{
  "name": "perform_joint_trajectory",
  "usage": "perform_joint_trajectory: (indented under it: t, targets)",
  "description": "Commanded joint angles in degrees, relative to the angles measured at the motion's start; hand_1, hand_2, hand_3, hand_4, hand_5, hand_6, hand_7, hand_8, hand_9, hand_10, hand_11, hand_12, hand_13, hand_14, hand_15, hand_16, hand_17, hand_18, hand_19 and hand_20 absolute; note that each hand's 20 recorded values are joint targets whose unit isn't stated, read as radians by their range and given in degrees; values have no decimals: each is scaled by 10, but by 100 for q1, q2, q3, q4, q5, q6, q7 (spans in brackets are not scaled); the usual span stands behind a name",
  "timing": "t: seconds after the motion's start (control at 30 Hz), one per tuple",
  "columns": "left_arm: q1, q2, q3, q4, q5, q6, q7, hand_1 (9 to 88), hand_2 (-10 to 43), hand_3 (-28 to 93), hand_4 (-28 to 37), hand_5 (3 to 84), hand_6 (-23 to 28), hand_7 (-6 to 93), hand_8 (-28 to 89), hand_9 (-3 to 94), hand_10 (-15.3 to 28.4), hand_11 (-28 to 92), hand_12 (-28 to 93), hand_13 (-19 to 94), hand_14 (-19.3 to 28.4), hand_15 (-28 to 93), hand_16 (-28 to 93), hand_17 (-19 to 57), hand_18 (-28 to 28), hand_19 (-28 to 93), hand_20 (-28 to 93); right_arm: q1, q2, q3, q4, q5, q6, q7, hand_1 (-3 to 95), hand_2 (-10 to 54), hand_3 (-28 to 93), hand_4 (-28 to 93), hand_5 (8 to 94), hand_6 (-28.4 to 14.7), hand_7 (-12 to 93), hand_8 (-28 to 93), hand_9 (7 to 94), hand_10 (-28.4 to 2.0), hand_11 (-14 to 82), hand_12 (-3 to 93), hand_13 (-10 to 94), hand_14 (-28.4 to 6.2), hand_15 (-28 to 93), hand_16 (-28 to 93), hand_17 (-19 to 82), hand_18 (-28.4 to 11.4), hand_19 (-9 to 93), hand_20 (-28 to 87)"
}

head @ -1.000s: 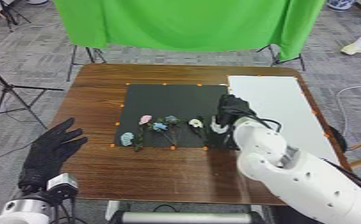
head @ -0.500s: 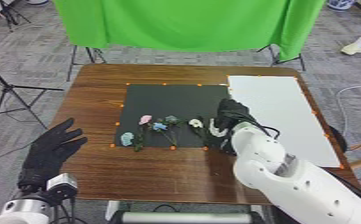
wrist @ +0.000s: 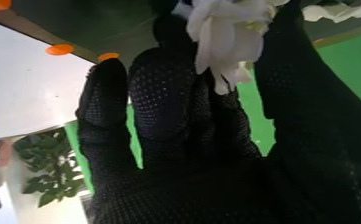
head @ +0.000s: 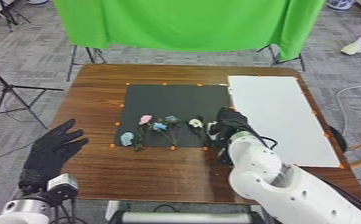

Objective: Arrange flowers

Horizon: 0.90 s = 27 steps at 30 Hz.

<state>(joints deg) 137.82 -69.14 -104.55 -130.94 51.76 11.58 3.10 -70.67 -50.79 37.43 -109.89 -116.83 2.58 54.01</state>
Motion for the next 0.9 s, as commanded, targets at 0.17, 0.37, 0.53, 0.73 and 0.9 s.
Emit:
perform_joint_trajectory:
  t: [0.17,0.37,0.53,0.73,0.9]
  targets:
    - [94,-48,27,6,39,-65,-76,240,51,813,-214,373,103,145,-98,360,206,304,95,279,277,575,-116,-112,235,576,27,-257,15,133,-131,-128,240,227,338,-95,899,-283,540,-108,235,-154,581,-215,346,132,701,-84,804,97,337,-255,932,260]
    - [123,-61,28,4,36,-38,-41,240,52,813,-214,373,104,145,-98,360,206,303,95,279,277,575,-116,-112,235,576,27,-444,-34,319,-318,-71,226,178,321,-95,897,-283,515,-125,221,-151,545,-231,287,118,687,-96,811,83,336,-259,932,277]
    - [107,-52,59,12,23,-24,0,240,52,812,-215,373,104,145,-98,360,206,304,96,279,278,575,-116,-112,235,576,27,-359,-100,326,-262,29,155,140,306,-95,888,-282,499,-132,194,-139,531,-242,258,117,683,-102,810,77,336,-263,932,289]
    - [88,-58,77,14,30,-45,-33,240,52,813,-213,372,103,144,-98,361,207,305,95,279,278,575,-116,-112,235,576,27,-220,-93,232,-186,18,217,108,295,-95,886,-282,483,-131,175,-133,492,-258,188,109,675,-112,799,71,335,-267,932,291]
    - [99,-60,81,7,31,-21,-26,239,53,813,-213,373,103,145,-98,361,206,305,95,279,276,574,-116,-112,235,576,27,-235,-84,293,-185,29,198,86,293,-95,885,-283,471,-128,165,-131,472,-262,163,110,673,-115,796,70,336,-267,932,291]
